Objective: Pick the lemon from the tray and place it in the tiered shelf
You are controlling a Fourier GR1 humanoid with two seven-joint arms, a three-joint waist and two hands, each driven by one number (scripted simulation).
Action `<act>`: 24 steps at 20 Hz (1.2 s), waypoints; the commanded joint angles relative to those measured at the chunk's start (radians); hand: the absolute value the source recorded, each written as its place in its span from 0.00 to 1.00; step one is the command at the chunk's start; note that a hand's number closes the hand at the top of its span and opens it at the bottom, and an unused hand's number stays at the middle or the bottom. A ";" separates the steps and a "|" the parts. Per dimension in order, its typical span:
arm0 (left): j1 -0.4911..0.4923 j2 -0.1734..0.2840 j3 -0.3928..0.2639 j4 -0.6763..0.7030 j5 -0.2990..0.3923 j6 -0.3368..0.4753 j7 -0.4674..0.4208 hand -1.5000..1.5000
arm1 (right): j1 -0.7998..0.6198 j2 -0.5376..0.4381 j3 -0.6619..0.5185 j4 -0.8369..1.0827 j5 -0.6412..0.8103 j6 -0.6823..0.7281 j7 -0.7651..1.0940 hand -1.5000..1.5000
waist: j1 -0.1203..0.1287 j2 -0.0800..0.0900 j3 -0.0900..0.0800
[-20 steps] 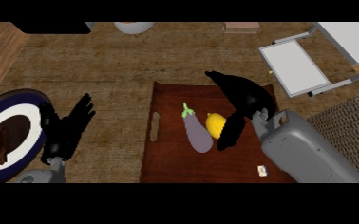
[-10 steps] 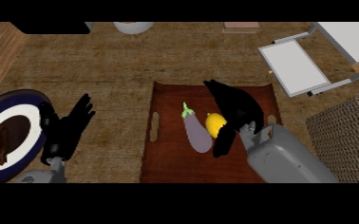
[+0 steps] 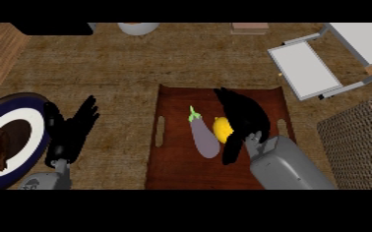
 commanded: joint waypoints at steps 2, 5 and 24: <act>0.021 -0.035 -0.004 -0.002 -0.034 0.003 -0.012 0.50 | -0.018 0.071 -0.008 0.130 0.117 -0.025 -0.034 0.00 | 0.003 0.002 -0.002; 0.089 -0.003 0.013 -0.085 -0.017 -0.029 -0.003 0.50 | 0.015 0.026 -0.022 0.230 0.171 -0.102 -0.177 0.00 | 0.008 0.002 -0.002; 0.013 -0.048 0.066 -0.025 -0.060 -0.066 0.024 0.50 | -0.041 0.108 -0.072 0.457 0.305 0.016 -0.432 1.00 | 0.006 0.005 -0.002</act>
